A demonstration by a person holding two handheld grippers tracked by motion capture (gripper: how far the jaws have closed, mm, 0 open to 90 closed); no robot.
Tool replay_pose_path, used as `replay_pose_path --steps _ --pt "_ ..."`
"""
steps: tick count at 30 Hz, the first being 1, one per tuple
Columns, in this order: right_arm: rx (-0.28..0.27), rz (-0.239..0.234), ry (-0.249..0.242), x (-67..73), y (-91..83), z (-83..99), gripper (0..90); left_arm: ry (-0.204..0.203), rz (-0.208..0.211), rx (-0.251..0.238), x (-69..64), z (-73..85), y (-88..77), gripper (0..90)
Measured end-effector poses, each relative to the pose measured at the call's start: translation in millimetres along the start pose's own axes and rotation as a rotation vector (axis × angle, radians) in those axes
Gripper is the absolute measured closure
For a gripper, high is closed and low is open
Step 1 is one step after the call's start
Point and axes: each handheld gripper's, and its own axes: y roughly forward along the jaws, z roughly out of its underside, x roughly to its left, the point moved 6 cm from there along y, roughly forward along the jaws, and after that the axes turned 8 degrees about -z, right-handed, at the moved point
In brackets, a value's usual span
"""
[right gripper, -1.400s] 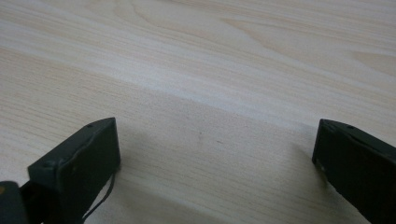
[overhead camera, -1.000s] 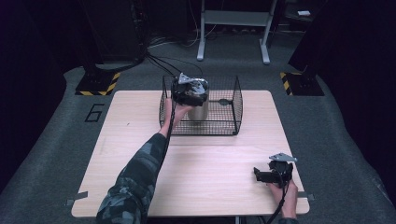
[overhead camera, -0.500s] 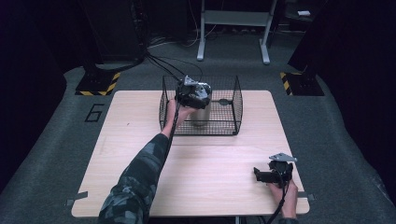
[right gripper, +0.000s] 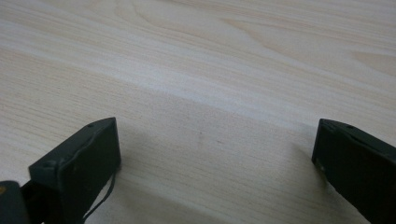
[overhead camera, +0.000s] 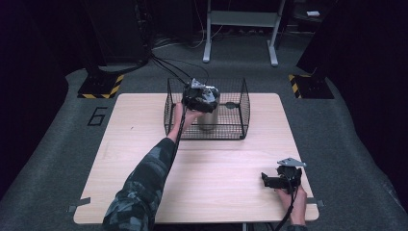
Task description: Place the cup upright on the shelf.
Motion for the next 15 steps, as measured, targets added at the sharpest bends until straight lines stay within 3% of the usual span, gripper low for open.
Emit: replay_pose_path --steps 7,15 --pt "0.0 -0.001 0.0 0.0 0.0 0.0 0.7 0.0 0.009 0.021 -1.5 3.5 3.9 3.7" --pt "0.004 -0.002 -0.008 -0.5 -0.1 0.3 0.6 0.059 0.005 0.042 -4.0 6.6 0.8 3.7"
